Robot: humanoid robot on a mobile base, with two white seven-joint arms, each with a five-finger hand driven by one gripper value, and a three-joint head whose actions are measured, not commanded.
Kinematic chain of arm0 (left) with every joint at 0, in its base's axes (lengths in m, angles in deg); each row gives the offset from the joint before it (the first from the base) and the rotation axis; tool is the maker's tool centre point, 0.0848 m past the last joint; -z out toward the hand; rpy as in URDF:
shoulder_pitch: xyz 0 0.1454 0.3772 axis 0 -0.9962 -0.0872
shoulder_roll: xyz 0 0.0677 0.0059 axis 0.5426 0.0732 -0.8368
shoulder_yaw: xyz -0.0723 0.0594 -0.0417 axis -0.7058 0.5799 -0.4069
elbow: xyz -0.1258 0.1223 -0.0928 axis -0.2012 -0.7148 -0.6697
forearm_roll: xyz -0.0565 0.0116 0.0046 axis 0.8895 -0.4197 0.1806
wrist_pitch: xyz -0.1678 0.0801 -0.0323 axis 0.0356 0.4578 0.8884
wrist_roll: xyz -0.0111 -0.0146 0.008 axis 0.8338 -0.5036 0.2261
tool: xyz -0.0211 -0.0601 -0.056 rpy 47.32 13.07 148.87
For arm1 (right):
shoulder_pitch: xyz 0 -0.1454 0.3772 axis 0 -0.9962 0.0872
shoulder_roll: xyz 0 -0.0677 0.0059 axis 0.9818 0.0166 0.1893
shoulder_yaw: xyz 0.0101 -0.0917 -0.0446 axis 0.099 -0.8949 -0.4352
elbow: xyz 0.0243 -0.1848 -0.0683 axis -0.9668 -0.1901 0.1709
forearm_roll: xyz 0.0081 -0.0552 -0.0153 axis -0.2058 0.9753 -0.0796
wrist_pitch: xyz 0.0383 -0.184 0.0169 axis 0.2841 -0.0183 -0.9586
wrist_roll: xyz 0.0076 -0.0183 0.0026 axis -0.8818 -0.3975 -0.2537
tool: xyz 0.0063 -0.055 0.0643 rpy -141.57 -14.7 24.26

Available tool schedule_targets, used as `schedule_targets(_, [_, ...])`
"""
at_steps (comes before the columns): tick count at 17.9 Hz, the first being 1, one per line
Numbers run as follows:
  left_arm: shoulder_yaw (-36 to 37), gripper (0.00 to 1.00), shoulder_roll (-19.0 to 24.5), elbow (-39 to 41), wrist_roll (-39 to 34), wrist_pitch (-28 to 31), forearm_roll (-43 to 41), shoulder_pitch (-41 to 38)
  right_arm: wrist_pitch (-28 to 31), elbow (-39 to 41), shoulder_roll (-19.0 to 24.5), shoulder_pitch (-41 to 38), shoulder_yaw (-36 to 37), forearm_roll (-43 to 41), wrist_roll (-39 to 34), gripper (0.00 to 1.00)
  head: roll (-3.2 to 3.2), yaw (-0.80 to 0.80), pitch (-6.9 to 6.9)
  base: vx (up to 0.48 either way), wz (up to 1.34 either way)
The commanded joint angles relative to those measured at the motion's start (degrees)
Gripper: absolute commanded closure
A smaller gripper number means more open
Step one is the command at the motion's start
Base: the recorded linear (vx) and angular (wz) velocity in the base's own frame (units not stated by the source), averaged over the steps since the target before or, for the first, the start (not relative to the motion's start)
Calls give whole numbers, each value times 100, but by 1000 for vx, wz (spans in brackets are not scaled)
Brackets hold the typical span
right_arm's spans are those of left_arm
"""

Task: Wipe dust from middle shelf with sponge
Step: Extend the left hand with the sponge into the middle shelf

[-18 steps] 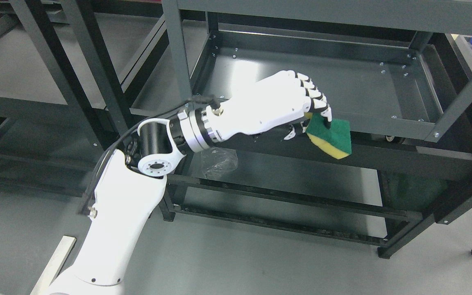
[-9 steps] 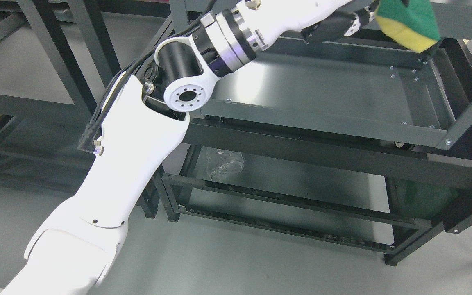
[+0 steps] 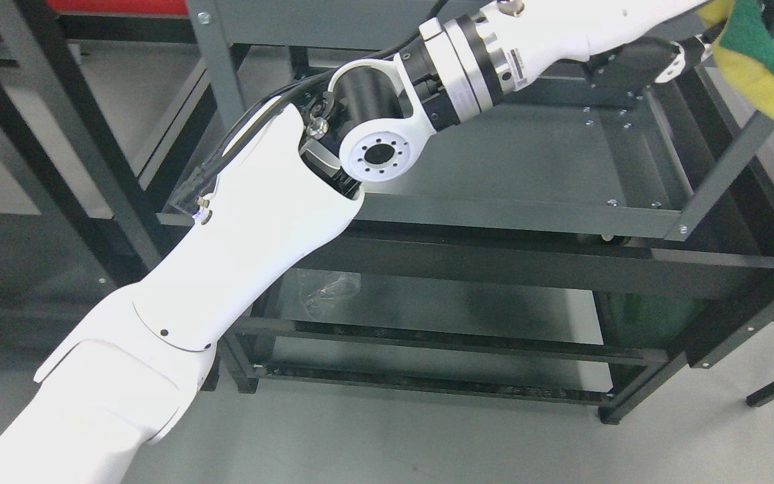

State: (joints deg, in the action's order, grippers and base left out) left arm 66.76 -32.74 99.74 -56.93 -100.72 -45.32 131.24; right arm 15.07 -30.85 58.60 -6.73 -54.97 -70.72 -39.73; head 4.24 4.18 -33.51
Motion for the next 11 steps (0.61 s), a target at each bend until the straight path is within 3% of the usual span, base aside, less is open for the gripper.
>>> schedule_targets(1, [1028, 100, 91, -781, 14, 211, 308, 236, 4, 100, -100, 0, 0, 0, 4, 0, 0, 0, 0, 143, -440])
schedule_targets(7, [581, 100, 91, -1081, 58, 186, -113, 245, 4, 100, -100, 0, 0, 0, 4, 0, 0, 0, 0, 131, -307])
schedule_targets(11, [-34, 99, 91, -581, 654, 36, -202, 175, 4, 100, -100, 0, 0, 0, 4, 0, 0, 0, 0, 65, -42])
